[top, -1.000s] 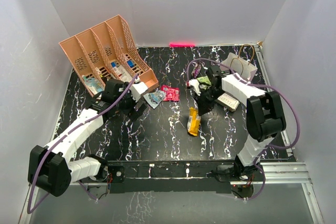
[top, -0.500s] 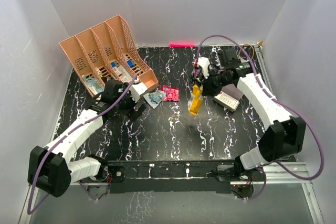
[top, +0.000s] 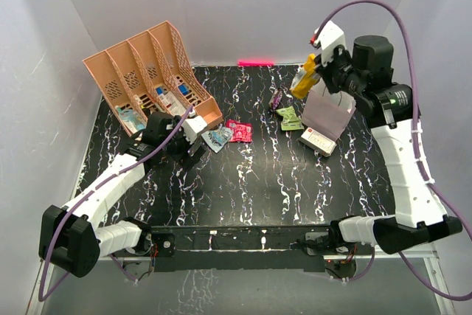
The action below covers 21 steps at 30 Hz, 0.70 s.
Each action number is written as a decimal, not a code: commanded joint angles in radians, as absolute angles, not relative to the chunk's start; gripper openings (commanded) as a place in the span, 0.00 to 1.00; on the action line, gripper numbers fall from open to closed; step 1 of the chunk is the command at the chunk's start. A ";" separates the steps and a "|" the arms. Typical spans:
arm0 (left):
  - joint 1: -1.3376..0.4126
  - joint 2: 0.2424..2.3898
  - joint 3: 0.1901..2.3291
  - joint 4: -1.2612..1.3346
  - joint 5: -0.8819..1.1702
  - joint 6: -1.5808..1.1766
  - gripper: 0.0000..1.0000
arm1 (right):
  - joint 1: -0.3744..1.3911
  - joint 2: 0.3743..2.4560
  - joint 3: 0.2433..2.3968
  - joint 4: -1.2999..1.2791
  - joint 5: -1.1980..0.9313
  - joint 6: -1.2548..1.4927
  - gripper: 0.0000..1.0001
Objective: Place the snacks into the paper bag
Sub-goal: Place the snack in the paper bag.
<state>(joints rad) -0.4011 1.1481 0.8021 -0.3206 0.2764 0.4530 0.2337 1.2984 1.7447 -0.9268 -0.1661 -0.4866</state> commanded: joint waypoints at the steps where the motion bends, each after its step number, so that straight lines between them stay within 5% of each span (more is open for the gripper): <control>1: -0.396 1.115 0.801 -0.314 0.290 0.458 0.98 | 0.226 1.270 1.807 -0.804 0.092 -0.514 0.08; 10: -0.394 1.125 0.798 -0.311 0.288 0.462 0.98 | 0.172 1.297 1.803 -0.651 0.218 -0.638 0.08; 21: -0.393 1.129 0.794 -0.310 0.285 0.471 0.98 | -0.040 1.380 1.733 -0.572 0.099 -0.713 0.08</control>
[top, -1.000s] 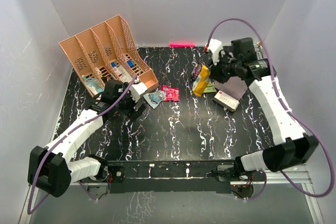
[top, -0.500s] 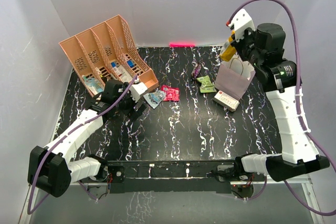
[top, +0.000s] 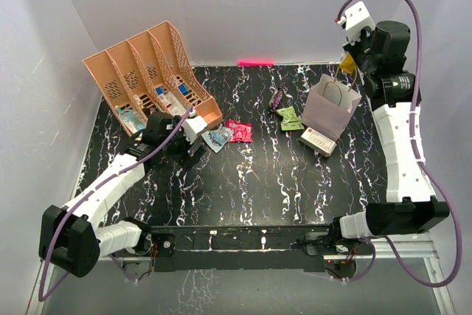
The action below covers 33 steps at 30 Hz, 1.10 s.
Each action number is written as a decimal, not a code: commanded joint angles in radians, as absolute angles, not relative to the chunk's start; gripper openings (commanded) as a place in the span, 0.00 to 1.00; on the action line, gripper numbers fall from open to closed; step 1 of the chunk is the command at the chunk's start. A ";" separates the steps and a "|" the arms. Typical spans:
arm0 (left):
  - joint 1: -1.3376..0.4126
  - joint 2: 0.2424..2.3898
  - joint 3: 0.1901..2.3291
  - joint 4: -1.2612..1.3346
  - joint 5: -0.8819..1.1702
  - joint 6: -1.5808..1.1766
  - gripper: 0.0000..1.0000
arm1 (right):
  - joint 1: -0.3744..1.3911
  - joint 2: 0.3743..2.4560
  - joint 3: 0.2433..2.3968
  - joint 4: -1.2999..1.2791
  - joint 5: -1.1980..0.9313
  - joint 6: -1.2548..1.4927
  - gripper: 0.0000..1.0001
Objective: Place the snacks into the paper bag
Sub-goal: Place the snack in the paper bag.
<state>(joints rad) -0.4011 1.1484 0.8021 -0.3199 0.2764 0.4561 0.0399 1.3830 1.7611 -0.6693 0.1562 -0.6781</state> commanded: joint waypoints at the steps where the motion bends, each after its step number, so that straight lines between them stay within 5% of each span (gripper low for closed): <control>1: -0.393 1.130 0.794 -0.310 0.285 0.471 0.98 | -0.058 1.381 1.714 -0.567 0.087 -0.719 0.08; 33: -0.388 1.140 0.794 -0.312 0.293 0.477 0.98 | -0.107 1.355 1.420 -0.484 -0.184 -0.687 0.08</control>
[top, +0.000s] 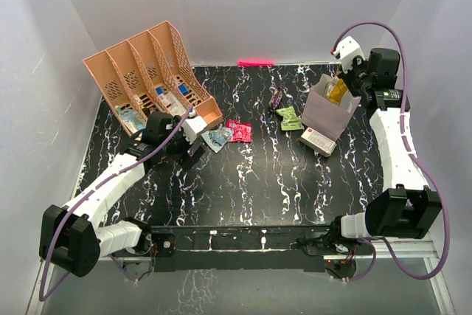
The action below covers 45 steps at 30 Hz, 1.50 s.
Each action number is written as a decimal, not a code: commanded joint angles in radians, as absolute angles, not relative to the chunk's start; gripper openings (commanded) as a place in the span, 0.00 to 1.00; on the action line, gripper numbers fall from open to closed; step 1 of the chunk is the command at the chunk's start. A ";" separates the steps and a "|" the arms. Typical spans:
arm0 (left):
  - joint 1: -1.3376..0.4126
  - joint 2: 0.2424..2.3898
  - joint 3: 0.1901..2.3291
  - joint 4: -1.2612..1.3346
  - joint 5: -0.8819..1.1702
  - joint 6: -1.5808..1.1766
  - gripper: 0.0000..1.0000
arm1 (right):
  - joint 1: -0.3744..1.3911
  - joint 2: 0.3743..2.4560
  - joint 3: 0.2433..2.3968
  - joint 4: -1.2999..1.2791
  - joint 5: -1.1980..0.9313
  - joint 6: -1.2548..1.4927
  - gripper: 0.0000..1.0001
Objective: Place the snacks into the paper bag
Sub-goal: Place the snack in the paper bag.
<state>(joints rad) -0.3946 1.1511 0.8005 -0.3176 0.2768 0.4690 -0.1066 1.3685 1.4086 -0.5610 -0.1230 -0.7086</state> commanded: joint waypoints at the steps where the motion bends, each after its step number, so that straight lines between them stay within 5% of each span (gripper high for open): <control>1: -0.388 1.140 0.793 -0.313 0.294 0.477 0.98 | -0.106 1.357 1.419 -0.485 -0.191 -0.686 0.08; 45: -0.385 1.148 0.789 -0.312 0.307 0.477 0.98 | 0.020 1.330 1.187 -0.093 0.066 -0.796 0.08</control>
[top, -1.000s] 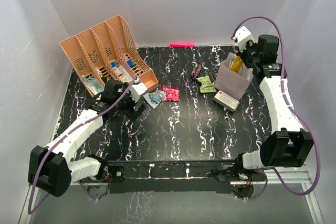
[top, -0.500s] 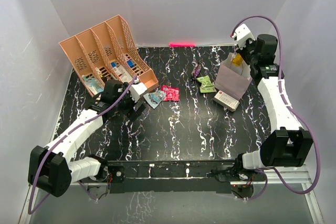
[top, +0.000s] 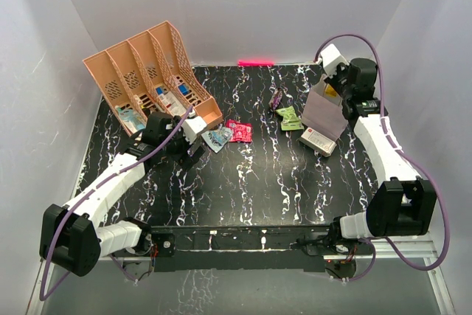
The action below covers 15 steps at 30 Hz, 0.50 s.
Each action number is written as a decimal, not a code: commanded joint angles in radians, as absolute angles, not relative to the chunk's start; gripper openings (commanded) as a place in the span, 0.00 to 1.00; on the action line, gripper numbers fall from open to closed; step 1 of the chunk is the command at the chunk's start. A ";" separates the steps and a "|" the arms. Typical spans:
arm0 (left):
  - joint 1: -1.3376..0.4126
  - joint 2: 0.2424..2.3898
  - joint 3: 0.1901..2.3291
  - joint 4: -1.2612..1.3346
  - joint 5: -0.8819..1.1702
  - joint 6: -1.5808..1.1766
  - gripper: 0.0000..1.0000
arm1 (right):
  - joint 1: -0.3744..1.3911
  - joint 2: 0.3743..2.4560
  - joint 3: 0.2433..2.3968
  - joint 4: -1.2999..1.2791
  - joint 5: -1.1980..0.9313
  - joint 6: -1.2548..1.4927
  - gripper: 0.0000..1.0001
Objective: Place the snacks into the paper bag
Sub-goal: Place the snack in the paper bag.
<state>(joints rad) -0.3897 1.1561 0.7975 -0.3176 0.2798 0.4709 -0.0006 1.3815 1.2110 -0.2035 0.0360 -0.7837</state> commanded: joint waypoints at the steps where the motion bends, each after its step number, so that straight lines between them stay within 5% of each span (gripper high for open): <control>1: -0.385 1.148 0.789 -0.311 0.306 0.477 0.99 | 0.020 1.328 1.178 -0.091 0.063 -0.796 0.08; 15: -0.384 1.156 0.796 -0.314 0.316 0.474 0.98 | 0.021 1.348 1.143 -0.084 0.081 -0.791 0.14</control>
<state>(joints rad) -0.3893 1.1561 0.7868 -0.3172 0.2859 0.4709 0.0196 1.3693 1.1294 -0.1631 0.0586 -0.7876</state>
